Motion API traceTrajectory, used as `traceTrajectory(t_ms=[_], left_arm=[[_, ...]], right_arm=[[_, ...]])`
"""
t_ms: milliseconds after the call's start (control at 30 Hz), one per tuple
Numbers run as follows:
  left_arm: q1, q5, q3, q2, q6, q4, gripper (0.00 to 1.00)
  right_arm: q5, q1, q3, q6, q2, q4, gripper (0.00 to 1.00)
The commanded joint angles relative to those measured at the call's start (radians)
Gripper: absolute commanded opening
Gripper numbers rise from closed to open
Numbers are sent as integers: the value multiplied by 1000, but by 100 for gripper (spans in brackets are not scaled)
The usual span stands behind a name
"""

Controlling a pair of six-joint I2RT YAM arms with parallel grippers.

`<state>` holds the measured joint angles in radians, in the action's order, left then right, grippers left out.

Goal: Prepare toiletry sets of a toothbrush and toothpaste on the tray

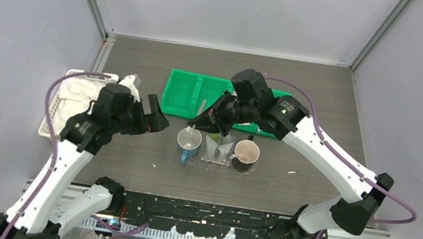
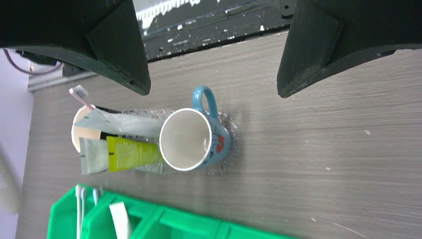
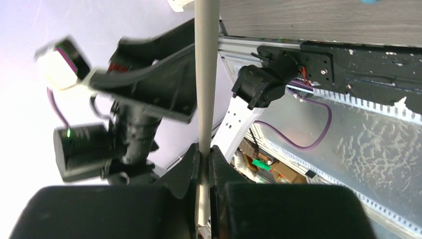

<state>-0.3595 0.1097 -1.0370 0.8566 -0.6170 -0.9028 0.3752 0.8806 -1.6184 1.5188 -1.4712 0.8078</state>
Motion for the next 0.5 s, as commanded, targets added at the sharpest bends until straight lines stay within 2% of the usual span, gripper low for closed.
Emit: traceTrajectory(t_ms=[0,100,267,467], left_arm=[[6,-172,2,-154,-42,-22,98],[7,-181,18,-178,-49,-44,98],[7,-167,31,-182,-49,-48,98],[7,-165,26,-186,-43,-51,98]], right_arm=[[-72,35,66,167,59,3,1],[-100,79,96,247,51,17,1],[-167,188,206,402,37,-188,1],[-164,241,157,448,-57,-259,1]])
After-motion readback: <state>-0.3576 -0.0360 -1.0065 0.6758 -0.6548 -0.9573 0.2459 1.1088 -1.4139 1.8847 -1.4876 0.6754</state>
